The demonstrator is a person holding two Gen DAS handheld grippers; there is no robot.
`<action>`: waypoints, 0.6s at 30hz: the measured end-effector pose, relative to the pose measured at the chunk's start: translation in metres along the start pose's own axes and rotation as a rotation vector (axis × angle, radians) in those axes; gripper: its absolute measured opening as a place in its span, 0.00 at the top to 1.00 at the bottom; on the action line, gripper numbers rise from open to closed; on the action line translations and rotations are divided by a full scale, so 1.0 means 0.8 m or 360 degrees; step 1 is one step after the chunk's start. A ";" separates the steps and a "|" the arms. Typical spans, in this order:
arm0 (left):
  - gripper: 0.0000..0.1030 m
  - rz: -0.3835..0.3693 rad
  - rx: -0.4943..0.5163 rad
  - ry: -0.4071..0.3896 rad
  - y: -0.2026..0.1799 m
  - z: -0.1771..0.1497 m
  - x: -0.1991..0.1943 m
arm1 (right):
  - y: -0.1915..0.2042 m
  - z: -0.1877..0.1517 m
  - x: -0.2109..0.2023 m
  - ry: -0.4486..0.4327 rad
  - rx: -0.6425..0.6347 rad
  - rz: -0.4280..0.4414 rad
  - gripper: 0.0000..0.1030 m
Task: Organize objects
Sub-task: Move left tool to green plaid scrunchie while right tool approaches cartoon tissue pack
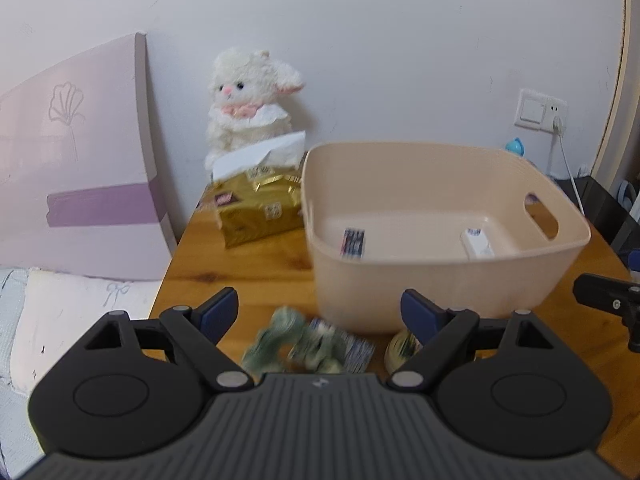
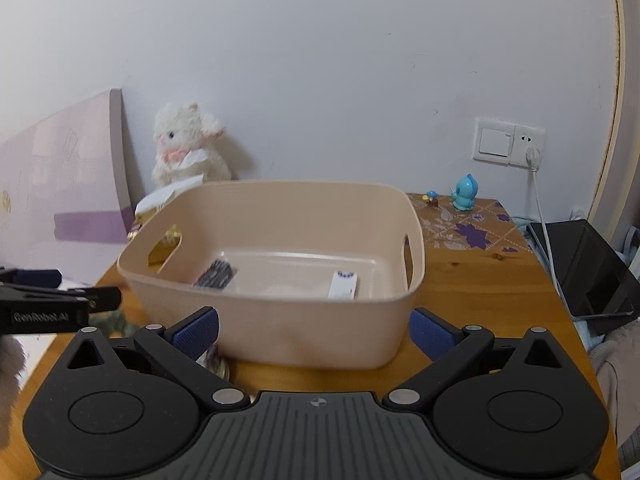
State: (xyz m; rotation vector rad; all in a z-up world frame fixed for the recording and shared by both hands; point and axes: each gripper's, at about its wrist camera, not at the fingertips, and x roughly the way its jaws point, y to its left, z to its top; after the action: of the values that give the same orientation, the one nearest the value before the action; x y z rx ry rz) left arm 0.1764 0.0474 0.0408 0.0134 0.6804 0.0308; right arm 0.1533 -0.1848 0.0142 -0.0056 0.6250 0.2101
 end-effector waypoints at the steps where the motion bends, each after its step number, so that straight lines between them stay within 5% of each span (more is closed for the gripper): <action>1: 0.13 -0.0011 0.0005 0.0013 0.004 -0.008 -0.001 | 0.000 -0.007 0.000 0.0015 0.0011 0.0005 0.00; 18: 0.13 -0.0012 0.0075 0.0101 0.031 -0.058 0.026 | 0.026 -0.103 0.056 0.0299 0.0005 0.0056 0.00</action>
State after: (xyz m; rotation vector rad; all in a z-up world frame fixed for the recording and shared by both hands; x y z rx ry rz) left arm 0.1627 0.0729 -0.0081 0.0551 0.7443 0.0080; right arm 0.1371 -0.1615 -0.0774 -0.0112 0.8128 0.2445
